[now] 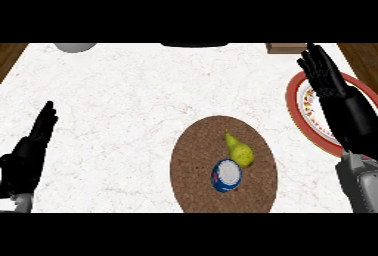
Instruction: Pick the pear from the placemat and place it in the plate
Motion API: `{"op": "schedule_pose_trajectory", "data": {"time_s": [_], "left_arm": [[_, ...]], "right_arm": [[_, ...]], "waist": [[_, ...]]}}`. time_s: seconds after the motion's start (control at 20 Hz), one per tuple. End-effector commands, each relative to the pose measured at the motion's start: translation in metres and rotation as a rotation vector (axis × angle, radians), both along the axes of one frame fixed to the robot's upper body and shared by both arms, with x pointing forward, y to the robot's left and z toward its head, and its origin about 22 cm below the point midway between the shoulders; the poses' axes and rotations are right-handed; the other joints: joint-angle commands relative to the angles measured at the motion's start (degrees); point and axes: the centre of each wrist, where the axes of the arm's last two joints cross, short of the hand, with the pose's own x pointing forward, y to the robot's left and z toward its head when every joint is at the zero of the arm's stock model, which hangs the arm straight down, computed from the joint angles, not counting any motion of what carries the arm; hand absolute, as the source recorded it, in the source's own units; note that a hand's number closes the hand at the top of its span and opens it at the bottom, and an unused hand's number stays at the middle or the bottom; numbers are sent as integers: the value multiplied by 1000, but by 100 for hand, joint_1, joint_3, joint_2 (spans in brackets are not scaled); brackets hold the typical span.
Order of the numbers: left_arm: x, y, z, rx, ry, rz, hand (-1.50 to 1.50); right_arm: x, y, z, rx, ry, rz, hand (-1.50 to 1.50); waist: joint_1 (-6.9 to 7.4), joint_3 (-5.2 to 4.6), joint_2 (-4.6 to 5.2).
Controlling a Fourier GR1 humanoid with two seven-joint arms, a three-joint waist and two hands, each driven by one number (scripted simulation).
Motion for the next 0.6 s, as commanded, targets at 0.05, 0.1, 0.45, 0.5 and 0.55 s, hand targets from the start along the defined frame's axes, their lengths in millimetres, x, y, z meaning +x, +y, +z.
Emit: {"op": "schedule_pose_trajectory", "data": {"time_s": [0.05,0.1,0.45,0.5,0.55], "left_arm": [[2,-21,-18,-78,53,2,0],[7,-24,-7,-91,42,-16,0],[-1,-50,-40,-212,211,-36,0],[-3,-55,-43,-227,206,-24,0],[7,-62,-35,-233,207,-17,0]], "right_arm": [[17,25,-15,10,217,244,150],[17,42,-30,24,326,340,150],[19,51,35,-791,-12,471,150],[23,42,-14,-735,73,453,150],[25,33,-70,-474,234,432,150]], "waist": [[148,34,149],[280,36,183],[344,19,198],[283,50,208],[211,56,201]]}}
